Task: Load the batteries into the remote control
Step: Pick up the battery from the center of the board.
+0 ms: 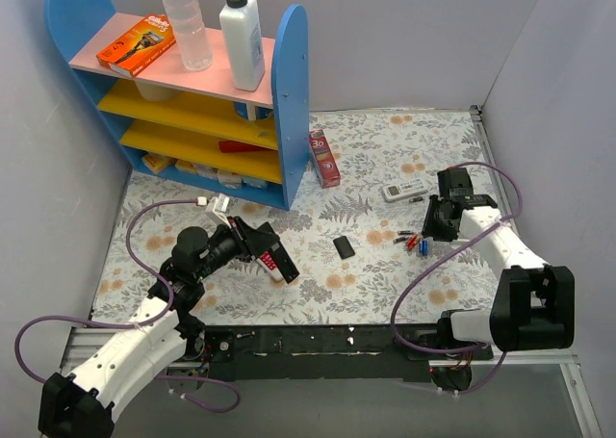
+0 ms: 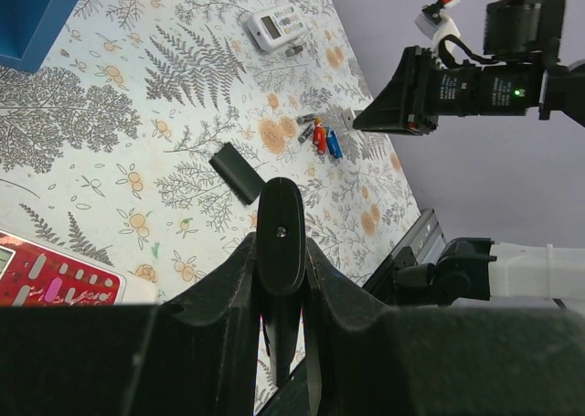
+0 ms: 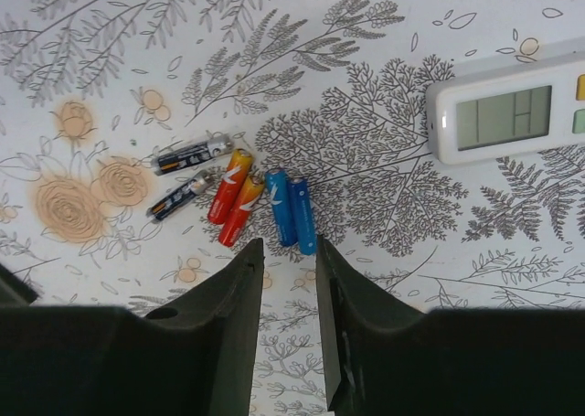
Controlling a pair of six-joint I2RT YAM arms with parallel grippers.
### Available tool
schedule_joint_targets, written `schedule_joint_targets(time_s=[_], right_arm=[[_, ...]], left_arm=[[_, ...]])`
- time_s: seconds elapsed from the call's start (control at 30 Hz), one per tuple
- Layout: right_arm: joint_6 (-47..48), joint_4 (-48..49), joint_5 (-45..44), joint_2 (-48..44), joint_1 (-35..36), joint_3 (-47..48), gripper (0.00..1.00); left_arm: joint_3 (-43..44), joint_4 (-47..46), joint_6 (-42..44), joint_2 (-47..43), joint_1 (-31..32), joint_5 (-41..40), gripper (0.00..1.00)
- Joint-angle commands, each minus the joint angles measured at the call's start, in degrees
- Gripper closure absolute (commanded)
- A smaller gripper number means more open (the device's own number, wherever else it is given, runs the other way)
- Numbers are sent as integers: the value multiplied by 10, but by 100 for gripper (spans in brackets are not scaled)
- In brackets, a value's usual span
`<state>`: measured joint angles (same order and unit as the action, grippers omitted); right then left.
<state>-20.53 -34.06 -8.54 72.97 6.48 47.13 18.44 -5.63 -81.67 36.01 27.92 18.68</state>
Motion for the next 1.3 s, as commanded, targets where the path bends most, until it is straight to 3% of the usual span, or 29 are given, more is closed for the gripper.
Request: schedule_joint_targets(time_s=[0.0,0.7,0.83,1.07,1.27], right_arm=[[30,15,20,35,-27,9,68],[57,52,45,141,-53,7,73],[60,54,48,137,-54,1,83],[78,35,79,64,-53,15,95],[93,46,153,-42,-1,32,97]], left_arm=[[13,-15,16,-12,-1,28,100],[15,-25,24,-12,8,40,100],[16,-30,23,-8,8,43,100],[18,-55,7,7,8,51,100],[10,-111,-27,32,8,54,100]])
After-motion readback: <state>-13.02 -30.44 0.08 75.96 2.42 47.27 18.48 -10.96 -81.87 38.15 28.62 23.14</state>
